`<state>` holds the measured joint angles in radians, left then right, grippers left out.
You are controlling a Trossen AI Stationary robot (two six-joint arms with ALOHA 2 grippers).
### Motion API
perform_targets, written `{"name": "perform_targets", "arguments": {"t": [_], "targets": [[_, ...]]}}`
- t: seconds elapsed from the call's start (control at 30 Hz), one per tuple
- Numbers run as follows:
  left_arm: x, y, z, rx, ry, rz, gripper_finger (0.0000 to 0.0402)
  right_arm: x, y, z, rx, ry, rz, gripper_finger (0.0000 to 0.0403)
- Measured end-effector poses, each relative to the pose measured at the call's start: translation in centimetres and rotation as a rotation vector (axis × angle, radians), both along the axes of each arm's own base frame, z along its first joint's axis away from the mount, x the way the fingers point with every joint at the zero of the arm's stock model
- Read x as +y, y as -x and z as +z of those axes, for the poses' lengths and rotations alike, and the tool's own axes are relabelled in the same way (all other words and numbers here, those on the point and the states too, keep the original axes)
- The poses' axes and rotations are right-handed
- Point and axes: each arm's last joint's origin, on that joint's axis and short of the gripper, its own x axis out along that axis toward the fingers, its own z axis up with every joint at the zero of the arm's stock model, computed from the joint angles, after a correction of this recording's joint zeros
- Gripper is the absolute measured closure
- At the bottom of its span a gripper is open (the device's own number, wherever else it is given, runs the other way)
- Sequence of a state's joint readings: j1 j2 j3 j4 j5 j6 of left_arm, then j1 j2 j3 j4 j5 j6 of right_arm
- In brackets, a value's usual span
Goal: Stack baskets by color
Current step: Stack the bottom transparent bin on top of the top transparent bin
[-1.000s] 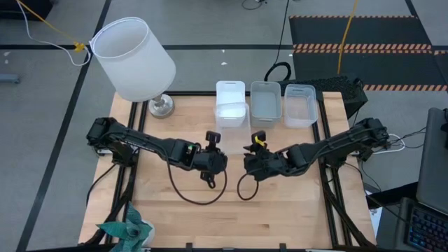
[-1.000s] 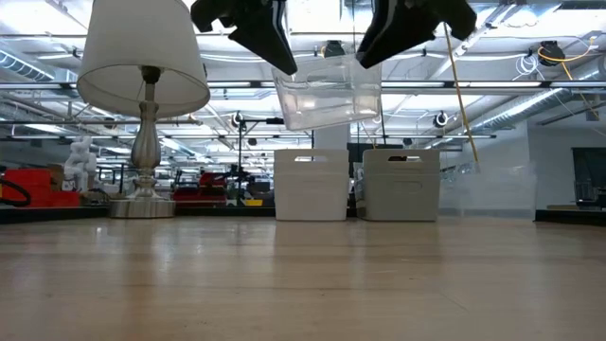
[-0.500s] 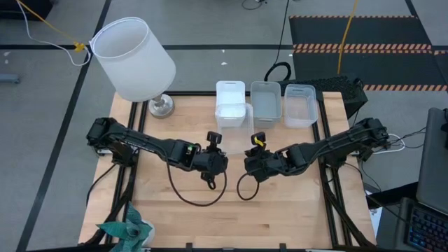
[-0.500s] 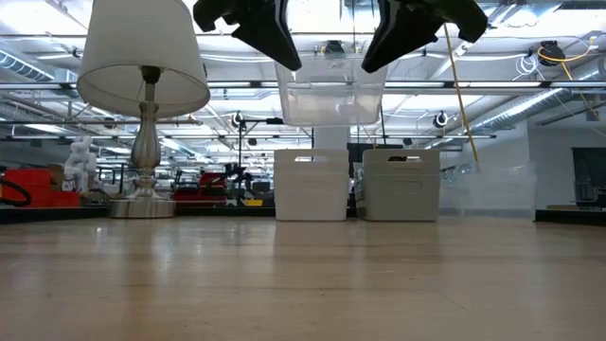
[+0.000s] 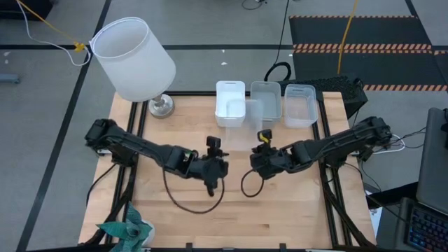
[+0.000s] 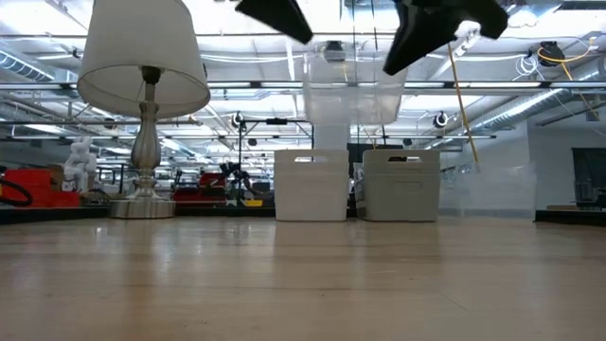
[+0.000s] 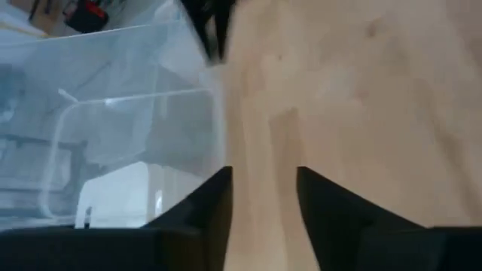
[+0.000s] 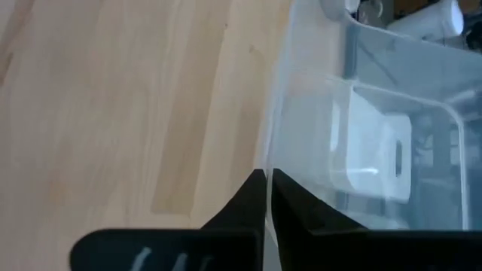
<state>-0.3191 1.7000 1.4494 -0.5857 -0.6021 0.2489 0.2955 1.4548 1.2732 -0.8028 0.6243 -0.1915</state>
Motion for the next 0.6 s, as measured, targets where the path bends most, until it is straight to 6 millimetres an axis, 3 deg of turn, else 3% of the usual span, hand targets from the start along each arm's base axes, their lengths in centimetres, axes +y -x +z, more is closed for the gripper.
{"name": "perform_targets", "arguments": {"t": [0.13,0.3,0.47,0.6], "targets": [[-2.5,1.4,1.0,-0.034,0.042,-0.044,0.0223,-0.6,2.1,1.4,0.017,-0.025,-0.029,0.0401],[-5.9,3.4,1.1,-0.057,0.156,-0.058,0.0222,-1.7,6.0,4.0,0.024,-0.062,0.023,0.0402],[-9.3,5.6,-0.6,-0.057,0.243,-0.088,0.0240,-3.4,10.5,6.6,-0.004,-0.064,0.081,0.0402],[-10.8,6.6,-2.6,-0.076,0.268,-0.114,0.0254,-5.1,13.8,7.8,-0.018,-0.028,0.081,0.0402]]}}
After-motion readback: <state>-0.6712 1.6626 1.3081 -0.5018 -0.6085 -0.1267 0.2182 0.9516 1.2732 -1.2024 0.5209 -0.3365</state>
